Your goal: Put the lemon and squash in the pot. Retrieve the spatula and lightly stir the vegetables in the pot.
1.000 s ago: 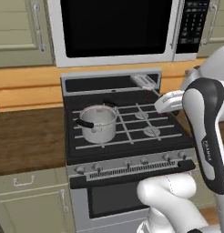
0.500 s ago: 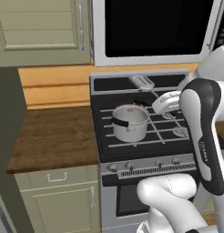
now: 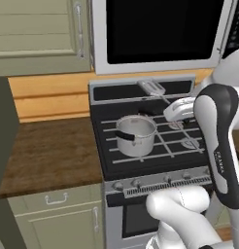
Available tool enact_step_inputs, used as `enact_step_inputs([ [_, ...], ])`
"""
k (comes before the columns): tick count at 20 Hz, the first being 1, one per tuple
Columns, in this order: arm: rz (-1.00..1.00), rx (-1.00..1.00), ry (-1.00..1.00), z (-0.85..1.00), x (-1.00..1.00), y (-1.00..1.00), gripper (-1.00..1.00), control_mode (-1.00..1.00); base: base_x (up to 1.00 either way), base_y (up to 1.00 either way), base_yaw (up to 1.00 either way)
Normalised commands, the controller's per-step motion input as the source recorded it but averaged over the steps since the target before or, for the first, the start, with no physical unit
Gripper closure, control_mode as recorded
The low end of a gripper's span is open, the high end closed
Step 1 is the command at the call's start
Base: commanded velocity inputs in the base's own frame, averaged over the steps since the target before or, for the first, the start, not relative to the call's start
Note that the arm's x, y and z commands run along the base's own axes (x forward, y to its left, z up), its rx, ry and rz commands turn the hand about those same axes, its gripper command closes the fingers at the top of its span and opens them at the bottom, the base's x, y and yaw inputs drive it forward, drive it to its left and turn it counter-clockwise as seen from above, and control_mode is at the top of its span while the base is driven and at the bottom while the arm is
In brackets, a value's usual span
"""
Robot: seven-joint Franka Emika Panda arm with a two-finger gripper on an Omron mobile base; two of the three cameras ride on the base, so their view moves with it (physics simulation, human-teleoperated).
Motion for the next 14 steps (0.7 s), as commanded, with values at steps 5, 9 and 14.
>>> enact_step_inputs([
  [5, 0.0, 0.0, 0.0, 0.0, 0.0, 0.0, 1.0, 1.0, 0.5, 0.3, -0.03],
  [9, 0.0, 0.0, 0.0, 0.0, 0.0, 0.0, 1.0, 1.0, 0.38, 0.21, 0.0],
  [14, 0.0, 0.0, 0.0, 0.0, 0.0, 0.0, 1.0, 1.0, 0.48, 0.06, 0.0],
])
